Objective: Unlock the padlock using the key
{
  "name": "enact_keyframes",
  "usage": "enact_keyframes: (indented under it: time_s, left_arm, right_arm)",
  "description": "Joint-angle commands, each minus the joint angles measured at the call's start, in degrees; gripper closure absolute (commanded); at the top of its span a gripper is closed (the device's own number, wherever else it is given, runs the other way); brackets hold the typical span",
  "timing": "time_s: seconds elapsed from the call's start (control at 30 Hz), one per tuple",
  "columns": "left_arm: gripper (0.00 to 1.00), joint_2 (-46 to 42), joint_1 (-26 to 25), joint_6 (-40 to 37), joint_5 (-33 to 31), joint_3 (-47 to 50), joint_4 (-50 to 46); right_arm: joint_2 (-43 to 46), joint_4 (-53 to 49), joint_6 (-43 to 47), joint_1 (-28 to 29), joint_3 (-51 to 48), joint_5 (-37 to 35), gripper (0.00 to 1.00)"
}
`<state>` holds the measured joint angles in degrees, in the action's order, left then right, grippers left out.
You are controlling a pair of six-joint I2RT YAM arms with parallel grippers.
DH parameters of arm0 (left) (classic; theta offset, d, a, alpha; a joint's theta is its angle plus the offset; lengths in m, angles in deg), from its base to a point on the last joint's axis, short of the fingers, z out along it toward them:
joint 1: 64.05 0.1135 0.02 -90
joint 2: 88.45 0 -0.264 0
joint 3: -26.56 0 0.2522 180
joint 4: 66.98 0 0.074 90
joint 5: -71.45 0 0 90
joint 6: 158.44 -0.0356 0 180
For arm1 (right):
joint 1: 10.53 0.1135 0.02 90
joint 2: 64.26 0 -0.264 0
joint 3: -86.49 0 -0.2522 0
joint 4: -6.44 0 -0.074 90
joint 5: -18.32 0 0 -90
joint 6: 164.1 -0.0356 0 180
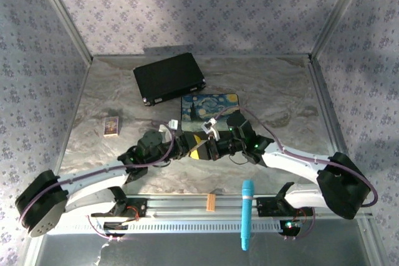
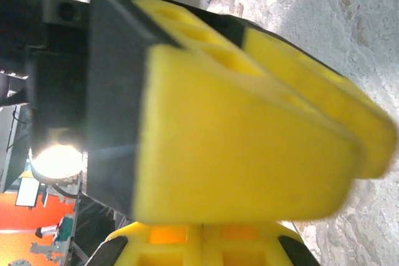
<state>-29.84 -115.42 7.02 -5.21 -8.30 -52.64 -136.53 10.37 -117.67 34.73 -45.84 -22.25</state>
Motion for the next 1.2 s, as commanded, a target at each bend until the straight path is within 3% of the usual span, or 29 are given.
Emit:
enact_keyframes:
  time_s: [0.0,0.1,0.33,0.5,0.53,0.6,0.63,0.7,0.87,1.17]
  left_arm:
    - [0.74,-2.0,0.2,-2.0,1.0,0.1,-0.3]
    - [0.85,-0.9,0.2,-0.7,2.8,0.9,1.9]
    - [0.99,-2.4,0.3,-2.0,1.9,1.1,-1.8]
    - [1.00,-3.0,0.0,-1.7,0.8,1.0,-2.1]
    - [1.00,-3.1,0.0,-1.9,0.1,0.9,-2.5]
    - [1.00,-3.5,0.0,-1.5,-3.0,0.9,-3.3]
    - [1.00,-4.1,-0.1,-0.5,-5.8,1.2,-3.4]
    - [1.00,-5.3,-0.3,1.7,-11.9,2.5,-2.4]
    - [1.00,-6.7,-0.2,3.1,-20.0,4.0,4.4]
    - [1.00,-6.7,-0.3,4.2,-25.3,3.9,12.5]
  right_arm:
    - [-0.6,-2.3,1.7,-0.7,2.1,2.8,1.00]
    - [-1.0,-2.5,1.8,-1.1,2.6,2.7,1.00]
    - [-1.5,-3.2,2.2,-1.8,2.7,2.5,1.00]
    - [-0.8,-3.7,1.9,-2.4,2.6,0.1,1.00]
    - [-0.2,-3.2,1.1,-2.2,2.5,-1.4,0.95]
    - [1.7,-0.1,-1.7,-1.7,0.8,-5.4,0.50]
    - [3.1,2.6,-4.2,-1.4,-0.8,-8.5,0.36]
    - [5.0,8.0,-9.2,-0.5,-3.5,-14.0,0.25]
    - [6.1,15.2,-15.3,2.8,-5.2,-25.3,0.27]
    - [-0.9,27.5,-20.6,5.9,-3.1,-26.3,0.35]
